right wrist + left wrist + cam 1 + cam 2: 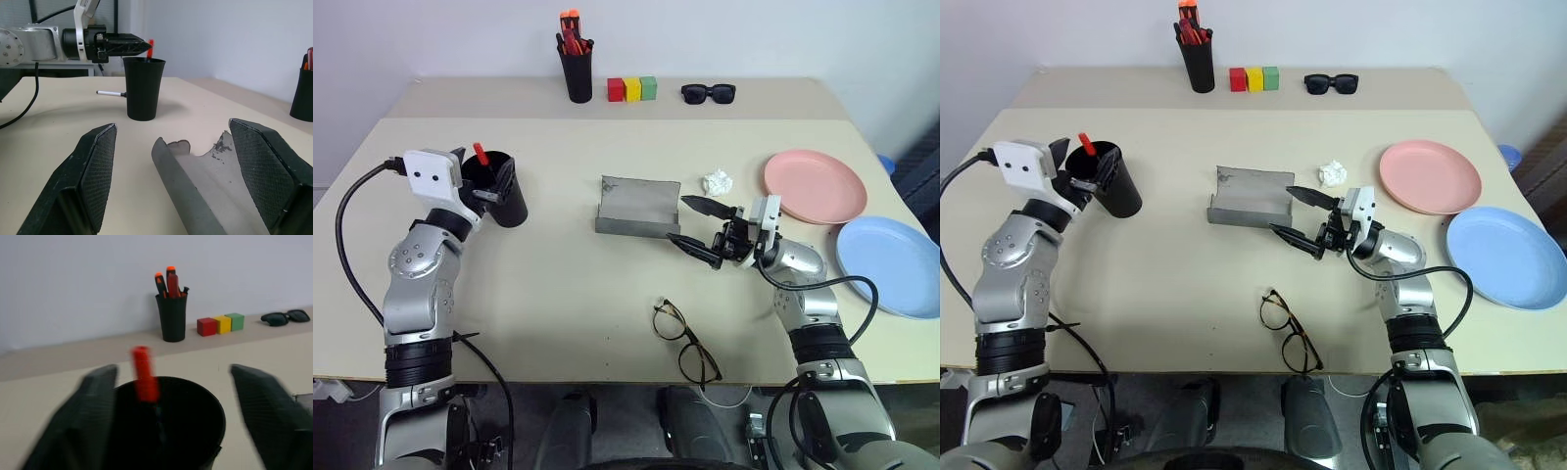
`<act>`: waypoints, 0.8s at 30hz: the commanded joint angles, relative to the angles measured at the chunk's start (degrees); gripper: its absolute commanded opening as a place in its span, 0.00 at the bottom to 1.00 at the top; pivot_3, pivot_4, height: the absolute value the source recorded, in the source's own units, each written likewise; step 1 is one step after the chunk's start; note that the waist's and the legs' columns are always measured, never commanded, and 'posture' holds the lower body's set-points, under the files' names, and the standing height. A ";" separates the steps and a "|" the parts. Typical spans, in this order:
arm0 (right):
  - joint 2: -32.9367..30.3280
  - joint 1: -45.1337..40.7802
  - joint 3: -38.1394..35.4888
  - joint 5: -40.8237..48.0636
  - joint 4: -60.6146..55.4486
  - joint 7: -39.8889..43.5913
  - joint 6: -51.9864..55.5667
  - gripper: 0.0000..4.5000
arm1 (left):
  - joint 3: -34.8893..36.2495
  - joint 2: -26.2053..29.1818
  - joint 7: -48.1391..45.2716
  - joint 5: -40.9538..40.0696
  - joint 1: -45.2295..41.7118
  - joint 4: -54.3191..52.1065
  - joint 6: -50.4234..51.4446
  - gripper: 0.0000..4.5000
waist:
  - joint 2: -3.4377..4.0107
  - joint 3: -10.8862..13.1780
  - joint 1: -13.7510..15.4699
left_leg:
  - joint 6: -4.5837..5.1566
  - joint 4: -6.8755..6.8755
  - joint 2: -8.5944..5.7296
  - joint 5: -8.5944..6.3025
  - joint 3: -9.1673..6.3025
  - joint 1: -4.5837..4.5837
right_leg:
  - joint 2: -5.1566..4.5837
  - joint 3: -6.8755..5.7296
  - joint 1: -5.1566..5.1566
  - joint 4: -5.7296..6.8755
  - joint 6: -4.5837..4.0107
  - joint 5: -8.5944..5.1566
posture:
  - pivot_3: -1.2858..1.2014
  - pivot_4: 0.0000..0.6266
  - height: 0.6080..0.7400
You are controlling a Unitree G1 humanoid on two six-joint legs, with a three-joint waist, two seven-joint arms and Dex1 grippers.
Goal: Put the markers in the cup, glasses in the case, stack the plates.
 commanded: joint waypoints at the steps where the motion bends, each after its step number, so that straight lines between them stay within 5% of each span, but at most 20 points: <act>1: 0.00 -1.01 -0.97 0.89 -1.99 -0.04 -0.21 0.84 | 4.38 0.37 0.71 -4.54 -0.57 -4.86 0.60 1.00 | 0.00 0.00 -0.03 | 0.00 0.00 0.00 0.00 0.00 0.00 | 0.00 0.00 0.00 0.00 0.00 0.00 | 0.52 0.24 1.00; 7: 0.53 -2.08 -0.76 0.58 -0.25 0.08 -0.55 0.84 | 15.28 7.31 7.71 -8.84 -3.63 -4.01 9.70 1.00 | -0.01 0.00 -0.25 | 0.00 -0.01 0.01 0.00 -0.02 0.00 | 0.03 0.00 -0.03 0.03 0.00 0.00 | 0.52 0.24 1.00; 14: 1.83 -4.14 -0.58 0.10 3.58 0.97 -1.92 0.84 | 18.57 15.71 15.59 -5.78 -1.72 -2.59 26.55 1.00 | 0.00 0.00 0.08 | 0.00 -0.02 0.01 0.00 -0.05 0.01 | 0.04 -0.02 0.01 0.02 0.00 0.00 | 0.52 0.24 1.00; 18: 2.74 -4.53 -0.44 -0.22 4.86 1.38 -2.78 0.84 | 15.39 19.32 20.21 -1.88 -2.60 -1.02 39.41 1.00 | -0.01 0.00 -0.11 | 0.00 -0.02 0.01 0.00 -0.09 0.00 | 0.05 -0.05 0.01 0.02 0.00 0.00 | 0.52 0.24 1.00; 24: 3.36 -4.53 -0.39 -0.38 5.62 1.77 -3.21 0.84 | 7.64 25.07 14.84 0.82 -3.55 4.58 44.75 1.00 | 0.01 0.01 -0.13 | -0.07 -0.12 0.01 0.04 -0.10 0.01 | 0.07 -0.04 -0.05 0.06 -0.01 0.00 | 0.52 0.24 1.00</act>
